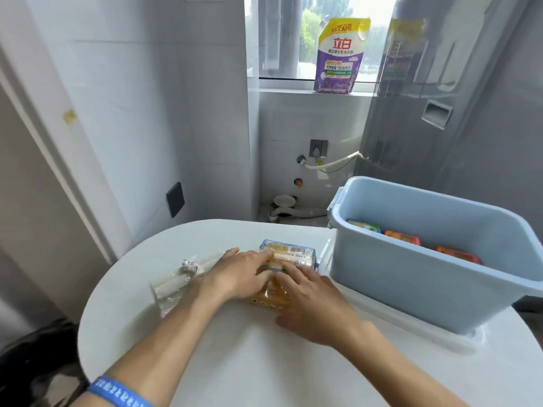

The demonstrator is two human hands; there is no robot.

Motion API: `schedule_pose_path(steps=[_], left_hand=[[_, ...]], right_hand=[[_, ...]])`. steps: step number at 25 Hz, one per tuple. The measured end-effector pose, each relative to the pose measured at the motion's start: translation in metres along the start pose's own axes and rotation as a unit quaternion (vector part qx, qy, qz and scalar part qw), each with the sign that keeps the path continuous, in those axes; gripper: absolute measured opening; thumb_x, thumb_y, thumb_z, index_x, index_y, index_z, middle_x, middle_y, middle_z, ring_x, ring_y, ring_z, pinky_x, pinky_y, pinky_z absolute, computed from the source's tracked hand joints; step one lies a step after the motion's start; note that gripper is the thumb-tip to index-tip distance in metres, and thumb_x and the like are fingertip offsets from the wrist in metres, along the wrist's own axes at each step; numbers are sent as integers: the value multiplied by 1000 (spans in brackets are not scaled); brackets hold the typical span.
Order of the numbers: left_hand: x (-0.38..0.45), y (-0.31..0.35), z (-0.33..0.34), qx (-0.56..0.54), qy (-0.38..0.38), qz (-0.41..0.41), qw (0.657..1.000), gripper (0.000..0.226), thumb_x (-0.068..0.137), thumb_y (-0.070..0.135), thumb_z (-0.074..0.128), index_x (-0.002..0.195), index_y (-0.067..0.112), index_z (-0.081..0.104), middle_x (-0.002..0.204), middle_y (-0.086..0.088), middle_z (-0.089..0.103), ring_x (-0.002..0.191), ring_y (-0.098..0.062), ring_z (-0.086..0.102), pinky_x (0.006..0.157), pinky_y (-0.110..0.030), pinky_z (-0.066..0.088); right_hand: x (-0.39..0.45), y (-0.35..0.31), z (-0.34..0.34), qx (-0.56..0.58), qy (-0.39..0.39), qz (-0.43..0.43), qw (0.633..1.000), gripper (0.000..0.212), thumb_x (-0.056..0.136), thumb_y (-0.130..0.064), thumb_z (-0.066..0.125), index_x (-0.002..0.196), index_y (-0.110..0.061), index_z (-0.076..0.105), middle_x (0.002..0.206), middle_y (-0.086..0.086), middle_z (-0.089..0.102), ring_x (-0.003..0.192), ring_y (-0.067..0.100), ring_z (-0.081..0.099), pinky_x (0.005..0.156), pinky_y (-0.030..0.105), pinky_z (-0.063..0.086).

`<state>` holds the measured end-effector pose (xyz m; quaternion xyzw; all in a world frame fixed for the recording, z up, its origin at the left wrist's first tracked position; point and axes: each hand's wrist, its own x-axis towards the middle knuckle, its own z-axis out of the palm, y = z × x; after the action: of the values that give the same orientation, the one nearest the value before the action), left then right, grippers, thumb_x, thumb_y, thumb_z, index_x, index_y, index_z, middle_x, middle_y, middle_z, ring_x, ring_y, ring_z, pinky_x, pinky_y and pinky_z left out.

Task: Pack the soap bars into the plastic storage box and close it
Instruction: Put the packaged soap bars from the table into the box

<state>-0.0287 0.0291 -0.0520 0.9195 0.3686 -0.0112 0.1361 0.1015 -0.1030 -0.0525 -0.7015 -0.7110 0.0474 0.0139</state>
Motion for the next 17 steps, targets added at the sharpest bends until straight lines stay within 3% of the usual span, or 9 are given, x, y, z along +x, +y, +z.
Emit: schedule_pose_path(steps=[4, 6, 9, 11, 14, 17], left_hand=[[6, -10, -10, -68, 25, -23, 997, 44, 81, 16, 46, 115, 38, 63, 108, -4, 70, 103, -26, 62, 83, -33, 49], [8, -3, -10, -60, 51, -5, 997, 31, 80, 16, 48, 96, 34, 67, 99, 1, 62, 103, -24, 59, 80, -34, 49], [16, 8, -2, -67, 62, 37, 995, 9, 83, 28, 57, 90, 27, 62, 130, 2, 53, 125, -23, 46, 96, -37, 43], [21, 12, -1, -90, 4, 35, 995, 32, 79, 41, 64, 106, 28, 52, 131, 2, 54, 125, -24, 47, 98, -37, 41], [25, 19, -2, -44, -52, -1, 998, 73, 64, 63, 70, 124, 33, 40, 117, 1, 57, 107, -23, 54, 84, -38, 47], [21, 35, 11, 30, -43, -3, 999, 79, 58, 63, 71, 123, 29, 42, 112, 1, 59, 97, -21, 56, 76, -38, 49]], right_hand=[[15, 1, 13, -52, 44, 28, 997, 81, 73, -65, 61, 138, -23, 38, 138, 3, 45, 121, 31, 42, 92, 44, 42], [17, 2, 8, -79, 57, 19, 995, 79, 69, -67, 62, 130, -20, 46, 123, 5, 51, 110, 30, 47, 90, 43, 41], [3, 3, 4, -68, 69, -13, 995, 69, 73, -61, 63, 125, -17, 50, 116, 5, 54, 106, 29, 50, 88, 41, 41], [-11, 4, 4, -37, 56, -6, 998, 71, 72, -59, 64, 130, -22, 45, 120, 3, 53, 108, 28, 49, 89, 40, 42], [-30, 7, 1, 15, -5, 18, 1000, 81, 66, -61, 66, 134, -31, 35, 127, 2, 53, 112, 27, 47, 88, 39, 42], [-43, 17, -5, 109, -77, 14, 991, 72, 66, -53, 70, 127, -36, 34, 117, 1, 59, 104, 25, 51, 78, 38, 41]])
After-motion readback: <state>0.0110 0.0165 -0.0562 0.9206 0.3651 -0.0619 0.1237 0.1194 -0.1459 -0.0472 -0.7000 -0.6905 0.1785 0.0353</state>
